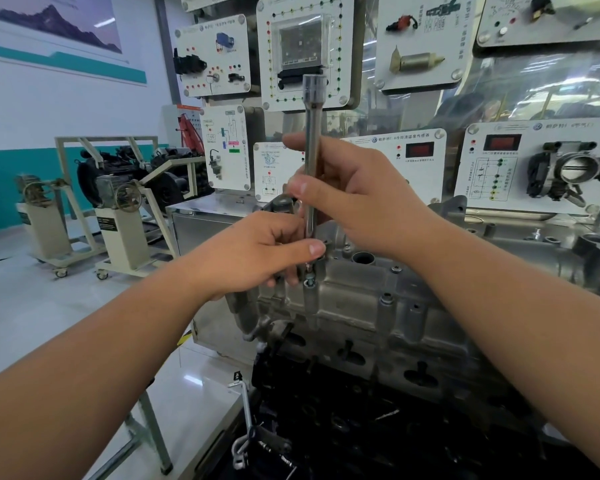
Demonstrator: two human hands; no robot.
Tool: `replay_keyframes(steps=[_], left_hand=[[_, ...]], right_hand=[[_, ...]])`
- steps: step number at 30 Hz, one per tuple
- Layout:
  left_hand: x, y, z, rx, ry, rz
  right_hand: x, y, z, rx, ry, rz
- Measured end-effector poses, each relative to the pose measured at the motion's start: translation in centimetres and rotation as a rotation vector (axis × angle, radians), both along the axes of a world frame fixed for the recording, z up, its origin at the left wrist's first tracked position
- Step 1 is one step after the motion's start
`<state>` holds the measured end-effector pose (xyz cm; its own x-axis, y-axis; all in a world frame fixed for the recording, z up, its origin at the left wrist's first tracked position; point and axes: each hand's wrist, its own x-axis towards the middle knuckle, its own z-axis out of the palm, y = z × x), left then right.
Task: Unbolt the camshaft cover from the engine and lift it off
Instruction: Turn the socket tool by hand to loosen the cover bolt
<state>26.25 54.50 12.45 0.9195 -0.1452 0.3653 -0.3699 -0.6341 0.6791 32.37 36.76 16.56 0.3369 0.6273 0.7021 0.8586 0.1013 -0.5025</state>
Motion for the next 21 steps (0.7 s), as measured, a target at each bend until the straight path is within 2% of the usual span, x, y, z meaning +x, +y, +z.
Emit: replay_keyframes(steps=[8,14,21], left_hand=[[-0.02,-0.68,0.26,-0.028,-0.002,-0.003],[-0.73,-0.28,0.78,-0.077,0.09,-0.073],[-0.05,-0.66,0.61,-0.063,0.086,-0.018]], right_hand=[[-0.87,0.23,-0.01,-0.056,-0.012,0.08],[-0.08,0.14,-0.13,-0.072,0.012,0.079],[0.12,0.25,-0.21,0.086,0.004,-0.07]])
